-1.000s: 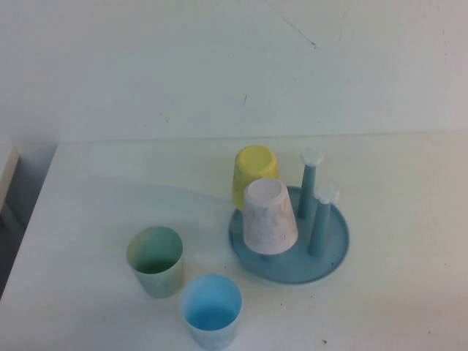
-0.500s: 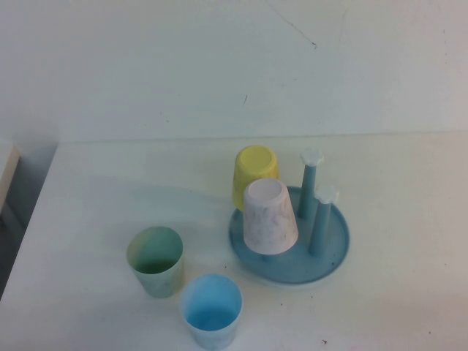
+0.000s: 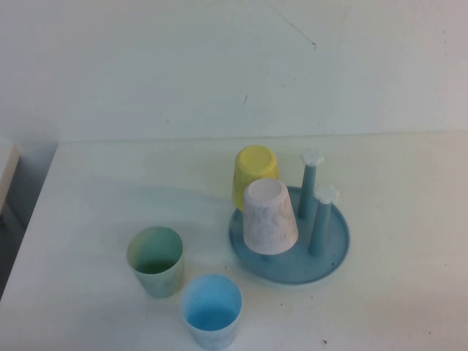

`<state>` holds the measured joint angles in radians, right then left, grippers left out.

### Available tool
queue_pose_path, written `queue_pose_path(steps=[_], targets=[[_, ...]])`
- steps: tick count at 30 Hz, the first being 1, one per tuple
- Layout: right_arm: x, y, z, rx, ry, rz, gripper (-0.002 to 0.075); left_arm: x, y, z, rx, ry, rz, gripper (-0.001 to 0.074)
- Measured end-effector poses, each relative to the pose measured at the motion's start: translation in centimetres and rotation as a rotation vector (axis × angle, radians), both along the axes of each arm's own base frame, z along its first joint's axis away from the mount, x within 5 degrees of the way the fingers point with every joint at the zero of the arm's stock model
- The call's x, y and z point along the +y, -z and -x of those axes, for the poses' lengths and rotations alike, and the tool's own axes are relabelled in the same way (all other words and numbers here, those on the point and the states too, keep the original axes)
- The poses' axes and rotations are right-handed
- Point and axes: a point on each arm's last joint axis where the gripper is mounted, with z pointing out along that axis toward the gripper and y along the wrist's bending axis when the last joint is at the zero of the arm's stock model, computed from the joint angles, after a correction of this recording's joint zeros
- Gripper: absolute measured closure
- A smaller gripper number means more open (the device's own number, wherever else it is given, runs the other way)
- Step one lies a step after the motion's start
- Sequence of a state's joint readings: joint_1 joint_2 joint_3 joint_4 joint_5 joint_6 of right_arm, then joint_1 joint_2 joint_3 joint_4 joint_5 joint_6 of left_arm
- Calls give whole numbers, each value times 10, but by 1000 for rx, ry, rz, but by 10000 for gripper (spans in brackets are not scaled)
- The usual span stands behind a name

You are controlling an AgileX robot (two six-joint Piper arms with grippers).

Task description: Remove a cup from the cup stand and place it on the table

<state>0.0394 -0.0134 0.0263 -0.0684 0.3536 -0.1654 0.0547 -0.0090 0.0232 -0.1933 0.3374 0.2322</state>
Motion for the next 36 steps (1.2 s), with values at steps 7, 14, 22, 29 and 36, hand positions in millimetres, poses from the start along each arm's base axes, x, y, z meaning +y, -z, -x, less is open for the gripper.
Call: queue_pose_path(steps=[7, 14, 22, 29, 36], targets=[[0, 0, 0, 0, 0, 0, 728, 1, 0, 0, -1, -2, -14, 738], [0, 0, 0, 0, 0, 0, 728, -7, -16, -3, -148, -59, 668, 738], [0, 0, 0, 0, 0, 0, 728, 2, -30, -4, -302, -155, 1111, 738], [0, 0, 0, 0, 0, 0, 728, 2, -30, -4, -301, -153, 1112, 738], [0, 0, 0, 0, 0, 0, 728, -6, -27, -4, -231, -83, 1033, 738]])
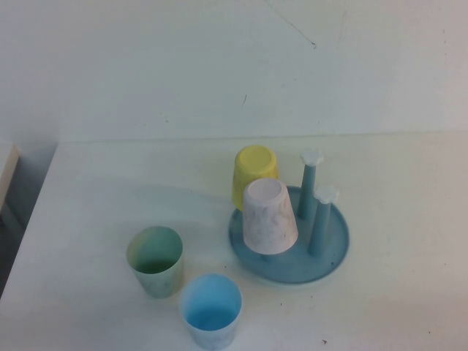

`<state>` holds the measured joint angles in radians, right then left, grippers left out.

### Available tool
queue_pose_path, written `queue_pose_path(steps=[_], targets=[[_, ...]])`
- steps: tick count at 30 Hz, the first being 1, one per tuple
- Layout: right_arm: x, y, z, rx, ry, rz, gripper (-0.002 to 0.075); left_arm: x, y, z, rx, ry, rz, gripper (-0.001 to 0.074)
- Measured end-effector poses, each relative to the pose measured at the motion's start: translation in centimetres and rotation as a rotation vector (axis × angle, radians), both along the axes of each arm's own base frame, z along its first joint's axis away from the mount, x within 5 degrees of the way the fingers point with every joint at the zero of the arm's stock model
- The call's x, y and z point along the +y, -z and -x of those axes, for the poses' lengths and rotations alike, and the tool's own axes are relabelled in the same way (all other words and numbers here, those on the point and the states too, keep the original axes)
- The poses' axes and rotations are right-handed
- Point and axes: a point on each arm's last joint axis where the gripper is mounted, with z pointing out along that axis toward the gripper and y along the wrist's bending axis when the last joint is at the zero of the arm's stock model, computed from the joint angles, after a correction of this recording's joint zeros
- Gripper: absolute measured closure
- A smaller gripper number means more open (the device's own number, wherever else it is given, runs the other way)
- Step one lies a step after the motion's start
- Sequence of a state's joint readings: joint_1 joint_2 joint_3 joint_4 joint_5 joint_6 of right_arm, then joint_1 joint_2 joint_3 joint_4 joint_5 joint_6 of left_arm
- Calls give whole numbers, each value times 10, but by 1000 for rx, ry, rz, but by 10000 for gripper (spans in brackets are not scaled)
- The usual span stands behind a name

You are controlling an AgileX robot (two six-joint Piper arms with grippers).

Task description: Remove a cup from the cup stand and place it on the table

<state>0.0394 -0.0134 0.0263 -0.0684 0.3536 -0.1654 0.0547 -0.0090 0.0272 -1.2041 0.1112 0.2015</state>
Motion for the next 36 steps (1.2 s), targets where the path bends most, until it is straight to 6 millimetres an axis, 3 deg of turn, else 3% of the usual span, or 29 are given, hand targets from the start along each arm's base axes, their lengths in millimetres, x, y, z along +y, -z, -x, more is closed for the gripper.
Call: queue_pose_path(steps=[3, 5, 10, 14, 19, 30, 36], targets=[[0, 0, 0, 0, 0, 0, 728, -9, -1, 2, 18, 105, -121, 738], [0, 0, 0, 0, 0, 0, 728, -16, -15, 3, 25, 184, -217, 738], [0, 0, 0, 0, 0, 0, 728, -28, -77, -3, 83, 382, -574, 738], [0, 0, 0, 0, 0, 0, 728, -40, -122, -8, 6, 595, -897, 738], [0, 0, 0, 0, 0, 0, 728, -44, -168, -30, -69, 689, -1004, 738], [0, 0, 0, 0, 0, 0, 728, -37, -198, -124, 210, 886, -1125, 738], [0, 0, 0, 0, 0, 0, 728, -71, -201, -158, 280, 1013, -1216, 738]])
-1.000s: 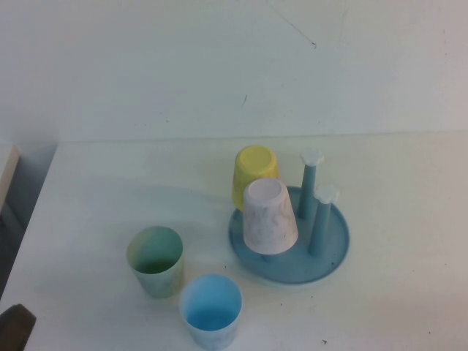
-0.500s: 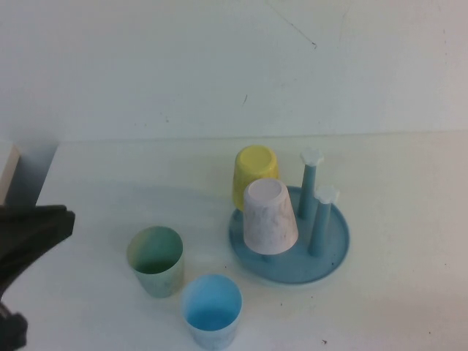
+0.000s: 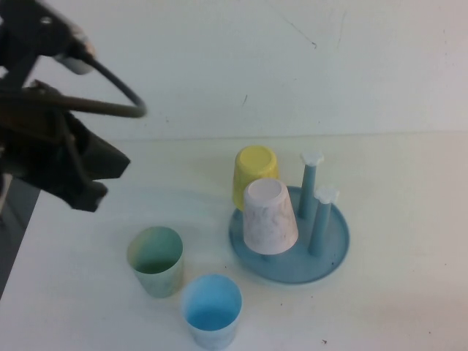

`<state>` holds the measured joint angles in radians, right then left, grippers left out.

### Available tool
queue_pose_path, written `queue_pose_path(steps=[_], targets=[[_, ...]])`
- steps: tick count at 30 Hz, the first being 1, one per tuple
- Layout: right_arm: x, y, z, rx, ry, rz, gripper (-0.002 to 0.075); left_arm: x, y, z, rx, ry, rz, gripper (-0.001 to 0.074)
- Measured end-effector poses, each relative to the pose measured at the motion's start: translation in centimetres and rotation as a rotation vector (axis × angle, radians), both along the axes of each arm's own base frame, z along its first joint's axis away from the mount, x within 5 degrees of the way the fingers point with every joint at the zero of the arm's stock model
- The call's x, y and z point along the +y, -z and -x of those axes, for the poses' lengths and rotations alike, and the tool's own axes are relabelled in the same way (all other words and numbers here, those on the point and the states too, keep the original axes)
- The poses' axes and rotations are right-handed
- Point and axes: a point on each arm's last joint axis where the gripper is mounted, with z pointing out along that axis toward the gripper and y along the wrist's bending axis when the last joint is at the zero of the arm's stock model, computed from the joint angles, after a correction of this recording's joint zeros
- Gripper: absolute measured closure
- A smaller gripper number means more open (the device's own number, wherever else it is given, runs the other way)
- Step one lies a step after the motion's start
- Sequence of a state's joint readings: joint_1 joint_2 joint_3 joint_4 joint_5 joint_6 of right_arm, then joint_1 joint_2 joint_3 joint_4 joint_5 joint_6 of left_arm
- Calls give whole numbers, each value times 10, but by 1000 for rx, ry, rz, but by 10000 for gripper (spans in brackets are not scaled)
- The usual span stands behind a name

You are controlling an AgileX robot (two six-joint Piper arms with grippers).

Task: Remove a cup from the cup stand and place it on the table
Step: Pick up the cup from the rack

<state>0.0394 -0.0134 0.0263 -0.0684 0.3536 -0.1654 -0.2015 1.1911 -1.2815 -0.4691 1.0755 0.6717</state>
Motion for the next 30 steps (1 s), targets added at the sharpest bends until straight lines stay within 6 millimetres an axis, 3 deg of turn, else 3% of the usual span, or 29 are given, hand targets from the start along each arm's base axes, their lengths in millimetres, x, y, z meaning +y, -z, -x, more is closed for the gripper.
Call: queue_pose_path(steps=[6, 11, 14, 19, 21, 24, 30], targets=[[0, 0, 0, 0, 0, 0, 728, -57, 18, -29, 67, 47, -201, 738], [0, 0, 0, 0, 0, 0, 728, -97, 25, -48, 85, 54, -257, 716], [0, 0, 0, 0, 0, 0, 728, -119, 34, -61, 131, 60, -263, 617], [0, 0, 0, 0, 0, 0, 728, -140, 47, -87, 231, -3, -247, 246], [0, 0, 0, 0, 0, 0, 728, -147, 55, -96, 265, -23, -248, 141], [0, 0, 0, 0, 0, 0, 728, -157, 70, -110, 306, -35, -262, 71], [0, 0, 0, 0, 0, 0, 728, -171, 96, -130, 338, -71, -256, 44]])
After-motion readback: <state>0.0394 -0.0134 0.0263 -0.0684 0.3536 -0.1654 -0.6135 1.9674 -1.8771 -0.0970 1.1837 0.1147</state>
